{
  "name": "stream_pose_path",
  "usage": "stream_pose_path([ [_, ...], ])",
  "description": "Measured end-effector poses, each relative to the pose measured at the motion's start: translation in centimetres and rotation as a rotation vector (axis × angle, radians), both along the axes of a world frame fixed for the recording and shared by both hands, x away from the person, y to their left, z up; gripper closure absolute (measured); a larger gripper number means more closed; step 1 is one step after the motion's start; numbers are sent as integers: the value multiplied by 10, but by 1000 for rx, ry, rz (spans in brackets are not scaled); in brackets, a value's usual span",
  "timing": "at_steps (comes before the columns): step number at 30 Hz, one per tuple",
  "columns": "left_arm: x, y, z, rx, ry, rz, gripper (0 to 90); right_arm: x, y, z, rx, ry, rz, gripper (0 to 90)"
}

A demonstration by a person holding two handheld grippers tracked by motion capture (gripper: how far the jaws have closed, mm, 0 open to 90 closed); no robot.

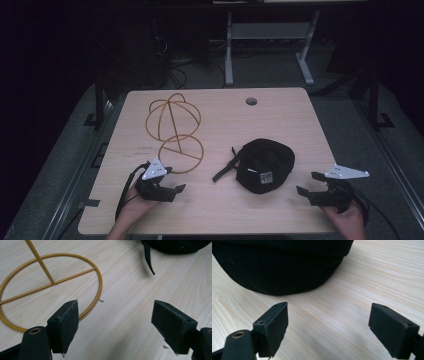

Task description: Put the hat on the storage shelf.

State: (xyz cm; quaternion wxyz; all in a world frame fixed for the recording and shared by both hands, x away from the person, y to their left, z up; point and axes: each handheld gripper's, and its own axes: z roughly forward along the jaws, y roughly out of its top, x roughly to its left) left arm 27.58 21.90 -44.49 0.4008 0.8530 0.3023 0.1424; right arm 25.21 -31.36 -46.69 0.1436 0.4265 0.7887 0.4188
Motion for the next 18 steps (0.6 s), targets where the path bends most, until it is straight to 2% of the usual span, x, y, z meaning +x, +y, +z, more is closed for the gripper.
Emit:
stream_pose_path([
  [3,0,-2,1,-13,6,-9,217,1,-1,0,0,1,1,158],
  [4,-1,-4,2,-29,18,-4,217,1,-1,0,-1,5,1,157],
  [8,-3,-7,3,-39,18,0,196,1,-1,0,2,8,1,157],
  [14,-6,-15,9,-46,-5,-22,192,-2,0,2,5,-9,3,157],
  [18,-4,-21,11,-58,-4,-42,189,-3,1,1,5,1,4,157],
])
